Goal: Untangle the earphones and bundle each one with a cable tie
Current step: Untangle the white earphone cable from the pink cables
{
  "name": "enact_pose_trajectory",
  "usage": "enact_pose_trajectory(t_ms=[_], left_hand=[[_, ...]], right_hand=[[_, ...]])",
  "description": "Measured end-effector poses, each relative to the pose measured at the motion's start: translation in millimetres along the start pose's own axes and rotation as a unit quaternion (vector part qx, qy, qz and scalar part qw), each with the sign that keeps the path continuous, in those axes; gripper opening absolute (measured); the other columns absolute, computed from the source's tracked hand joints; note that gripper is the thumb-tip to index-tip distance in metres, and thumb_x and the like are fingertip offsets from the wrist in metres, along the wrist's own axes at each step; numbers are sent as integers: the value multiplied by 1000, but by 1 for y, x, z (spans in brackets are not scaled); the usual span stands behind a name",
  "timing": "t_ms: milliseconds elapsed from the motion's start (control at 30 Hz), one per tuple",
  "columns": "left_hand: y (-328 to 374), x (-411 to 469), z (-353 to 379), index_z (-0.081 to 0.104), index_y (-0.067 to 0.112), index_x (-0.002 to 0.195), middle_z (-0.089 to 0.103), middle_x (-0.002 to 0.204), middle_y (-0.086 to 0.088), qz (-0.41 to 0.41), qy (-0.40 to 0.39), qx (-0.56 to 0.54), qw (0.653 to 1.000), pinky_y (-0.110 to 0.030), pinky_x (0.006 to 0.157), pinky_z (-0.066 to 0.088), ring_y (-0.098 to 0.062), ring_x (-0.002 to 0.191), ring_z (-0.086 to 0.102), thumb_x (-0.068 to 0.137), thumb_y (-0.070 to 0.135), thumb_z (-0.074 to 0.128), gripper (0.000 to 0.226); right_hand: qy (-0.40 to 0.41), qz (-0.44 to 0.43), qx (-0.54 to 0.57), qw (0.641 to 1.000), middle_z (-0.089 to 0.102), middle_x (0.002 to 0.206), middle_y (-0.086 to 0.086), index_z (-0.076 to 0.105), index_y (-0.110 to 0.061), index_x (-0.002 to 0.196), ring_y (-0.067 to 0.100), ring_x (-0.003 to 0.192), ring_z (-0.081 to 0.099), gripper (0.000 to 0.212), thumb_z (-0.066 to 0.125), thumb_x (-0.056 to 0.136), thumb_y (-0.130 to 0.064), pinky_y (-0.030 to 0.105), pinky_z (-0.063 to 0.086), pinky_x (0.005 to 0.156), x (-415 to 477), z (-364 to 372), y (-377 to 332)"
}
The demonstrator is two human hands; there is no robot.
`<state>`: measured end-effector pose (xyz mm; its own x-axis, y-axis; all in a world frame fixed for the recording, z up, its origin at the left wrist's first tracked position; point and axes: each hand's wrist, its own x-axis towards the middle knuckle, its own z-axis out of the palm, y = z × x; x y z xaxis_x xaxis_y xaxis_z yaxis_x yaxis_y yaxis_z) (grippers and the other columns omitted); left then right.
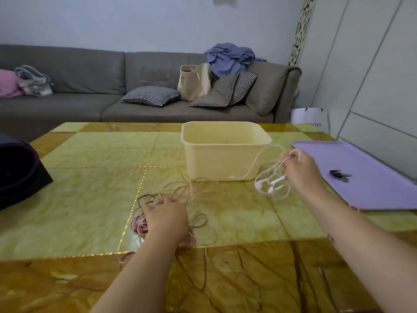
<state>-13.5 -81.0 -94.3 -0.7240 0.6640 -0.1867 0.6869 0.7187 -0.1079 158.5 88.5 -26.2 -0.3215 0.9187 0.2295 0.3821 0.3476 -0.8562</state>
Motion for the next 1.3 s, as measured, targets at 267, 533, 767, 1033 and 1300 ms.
enact_pose_trajectory(t_ms=[267,533,767,1033,1300], left_hand=[[-12,1,-6,46,19,131,36,141,-7,-45,11,-89,995,-48,109,22,-30,135,28,89,18,39,43],[-4,-33,-44,62,32,112,47,128,10,76,227,-232,943,-36,103,31,-21,124,40,89,32,50,25],[59,-35,-34,60,33,114,54,109,18,280,199,-373,862,-29,85,47,-3,100,54,90,29,56,24],[107,-14,-23,66,32,92,63,67,11,236,51,-561,792,-30,75,50,-5,67,61,95,22,53,17],[85,-6,-32,70,17,98,60,77,0,88,-29,-795,599,-22,54,43,-7,40,27,101,21,38,32]], right_hand=[[32,-30,52,998,51,66,3,52,-11,83,15,56,47,13,51,94,-18,17,39,49,-8,-5,-15],[-214,40,-62,974,59,85,-2,54,-26,111,8,60,49,25,64,88,-20,24,37,57,-16,-8,7],[-218,12,104,970,72,78,-5,68,-20,87,6,67,62,9,63,89,-13,20,45,63,-13,-15,17],[-181,-24,198,963,74,89,-2,72,-16,88,0,83,66,21,53,95,-19,10,48,73,-10,-20,26],[-48,277,515,810,33,37,-7,59,-13,78,7,30,34,27,43,99,-20,25,41,57,17,-26,44]])
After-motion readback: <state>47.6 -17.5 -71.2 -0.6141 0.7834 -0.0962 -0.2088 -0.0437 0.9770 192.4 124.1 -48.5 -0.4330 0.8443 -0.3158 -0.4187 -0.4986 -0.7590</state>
